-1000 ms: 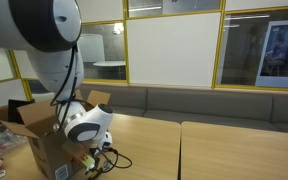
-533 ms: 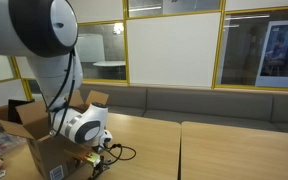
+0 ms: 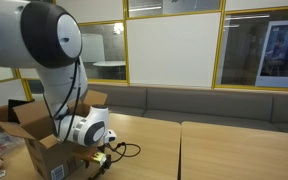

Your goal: Put the green ball, masking tape and pliers inside the brown box

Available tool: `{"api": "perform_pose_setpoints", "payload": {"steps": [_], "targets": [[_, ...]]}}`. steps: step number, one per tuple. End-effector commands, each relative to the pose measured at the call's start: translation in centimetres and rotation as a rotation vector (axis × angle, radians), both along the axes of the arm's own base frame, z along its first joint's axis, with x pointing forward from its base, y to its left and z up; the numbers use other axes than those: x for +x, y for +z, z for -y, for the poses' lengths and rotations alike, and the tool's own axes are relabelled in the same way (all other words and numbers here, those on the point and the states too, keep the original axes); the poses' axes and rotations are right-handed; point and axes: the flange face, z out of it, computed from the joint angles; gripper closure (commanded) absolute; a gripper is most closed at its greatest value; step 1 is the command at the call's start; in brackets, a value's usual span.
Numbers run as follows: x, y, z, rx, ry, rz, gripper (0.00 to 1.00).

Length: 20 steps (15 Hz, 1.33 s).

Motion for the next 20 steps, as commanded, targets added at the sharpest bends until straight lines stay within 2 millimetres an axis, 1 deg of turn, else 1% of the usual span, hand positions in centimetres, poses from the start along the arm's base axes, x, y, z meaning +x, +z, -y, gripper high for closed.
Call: {"api": "perform_pose_setpoints", "payload": {"steps": [1,4,6,12,20], "targets": [[1.1,-1.4,-0.1,-0.044,-0.041,0.042,0.0],[1.5,-2.2,0.4,-0.062,-0.085,0.053,0.0],[1.7,-2.4,0.5,-0.068,-0.111,0.055,0.0],[1.8,-3.0,-0.1,-0.083,-0.143,0.054,0.0],[1.6,-3.4,-0.2,-0.095,-0.157,0.047,0.0]]}}
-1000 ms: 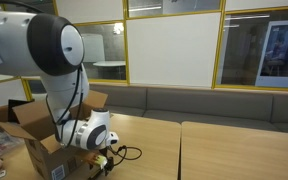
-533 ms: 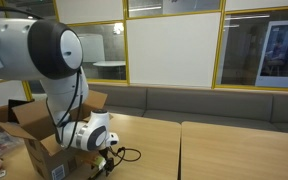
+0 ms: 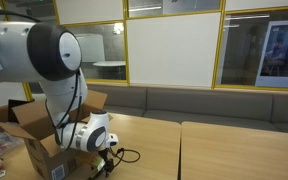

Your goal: Put the green ball, masking tape and pliers inside the brown box

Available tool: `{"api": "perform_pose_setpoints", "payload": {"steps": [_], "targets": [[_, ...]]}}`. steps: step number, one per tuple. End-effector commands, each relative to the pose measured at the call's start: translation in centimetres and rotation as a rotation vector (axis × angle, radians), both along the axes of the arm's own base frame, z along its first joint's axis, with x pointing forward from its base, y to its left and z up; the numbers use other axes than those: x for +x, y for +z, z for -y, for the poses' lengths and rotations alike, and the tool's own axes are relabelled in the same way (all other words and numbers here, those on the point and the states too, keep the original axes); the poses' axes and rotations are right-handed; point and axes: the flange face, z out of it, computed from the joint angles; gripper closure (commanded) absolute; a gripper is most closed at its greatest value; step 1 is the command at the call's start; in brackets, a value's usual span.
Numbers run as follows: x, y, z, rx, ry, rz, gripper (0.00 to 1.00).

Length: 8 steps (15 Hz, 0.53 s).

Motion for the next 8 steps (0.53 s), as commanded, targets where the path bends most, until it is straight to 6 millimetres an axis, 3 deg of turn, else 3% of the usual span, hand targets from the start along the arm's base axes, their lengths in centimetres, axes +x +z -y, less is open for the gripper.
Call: {"api": "perform_pose_setpoints", "payload": {"steps": [1,2,8], "targets": [[0.49,-0.36,-0.4,-0.028,-0.001,0.02,0.25],[0.47,-0.38,-0.39,-0.03,0.001,0.018,0.26],[0.29,-0.5,-0.25,-0.044,0.003,0.016,0.72]]}}
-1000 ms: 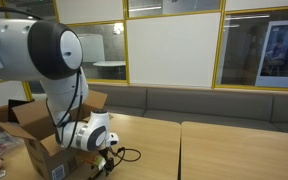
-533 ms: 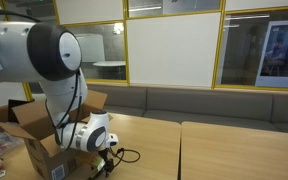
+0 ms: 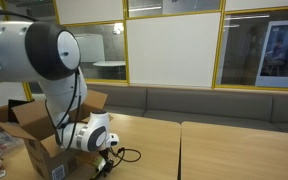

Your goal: Put the green ball, masking tape and pliers inside the brown box

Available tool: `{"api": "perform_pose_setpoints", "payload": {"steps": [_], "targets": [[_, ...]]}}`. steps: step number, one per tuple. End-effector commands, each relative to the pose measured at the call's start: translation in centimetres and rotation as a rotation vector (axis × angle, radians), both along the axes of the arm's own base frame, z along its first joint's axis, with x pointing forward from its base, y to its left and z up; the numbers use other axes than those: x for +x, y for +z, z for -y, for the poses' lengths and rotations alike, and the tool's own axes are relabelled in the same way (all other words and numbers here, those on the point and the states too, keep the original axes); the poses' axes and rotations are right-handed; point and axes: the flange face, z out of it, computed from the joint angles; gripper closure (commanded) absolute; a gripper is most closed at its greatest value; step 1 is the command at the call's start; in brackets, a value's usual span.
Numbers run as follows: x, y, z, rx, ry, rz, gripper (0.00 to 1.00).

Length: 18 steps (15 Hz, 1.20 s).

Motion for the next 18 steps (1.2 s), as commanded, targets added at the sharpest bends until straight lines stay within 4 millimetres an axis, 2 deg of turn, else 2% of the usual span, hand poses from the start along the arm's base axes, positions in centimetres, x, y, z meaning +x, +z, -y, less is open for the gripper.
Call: {"api": "perform_pose_setpoints", "payload": {"steps": [1,2,3,4,9,13,18], "targets": [[0.2,-0.6,-0.6,-0.03,0.007,0.014,0.78],[0.3,-0.5,-0.7,-0.03,0.009,0.015,0.85],[0.3,-0.4,-0.7,-0.031,0.01,0.015,0.86],[0.3,-0.1,-0.7,-0.033,0.009,0.016,0.82],[0.4,1.7,-0.3,-0.056,0.009,0.031,0.81],[0.2,4.9,1.4,-0.11,-0.002,0.059,0.82],[-0.9,11.3,4.4,-0.186,-0.038,0.119,0.82]]}}
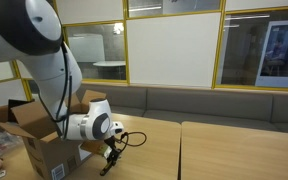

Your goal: Put the green ball, masking tape and pliers inside the brown box

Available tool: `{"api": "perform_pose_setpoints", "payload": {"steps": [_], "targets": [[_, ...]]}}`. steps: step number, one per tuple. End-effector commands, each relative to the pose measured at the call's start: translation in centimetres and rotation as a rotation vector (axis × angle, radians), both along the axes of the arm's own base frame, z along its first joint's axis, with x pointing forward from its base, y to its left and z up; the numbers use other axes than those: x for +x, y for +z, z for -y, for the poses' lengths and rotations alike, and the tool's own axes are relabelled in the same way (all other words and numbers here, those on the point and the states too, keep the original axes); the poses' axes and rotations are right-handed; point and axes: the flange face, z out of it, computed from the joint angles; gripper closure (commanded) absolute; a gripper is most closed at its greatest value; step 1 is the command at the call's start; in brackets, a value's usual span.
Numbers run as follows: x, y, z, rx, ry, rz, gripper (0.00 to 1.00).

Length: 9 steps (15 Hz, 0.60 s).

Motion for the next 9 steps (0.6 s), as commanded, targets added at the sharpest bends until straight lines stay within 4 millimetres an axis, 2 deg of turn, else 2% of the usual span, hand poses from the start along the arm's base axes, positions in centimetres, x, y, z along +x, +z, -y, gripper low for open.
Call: {"api": "perform_pose_setpoints", "payload": {"steps": [1,5,9], "targets": [[-1.8,6.4,1.7,-0.056,-0.031,0.062,0.82],[-2.5,12.4,3.5,-0.119,-0.048,0.13,0.82],[-2.5,19.2,3.6,-0.165,-0.052,0.222,0.82]]}}
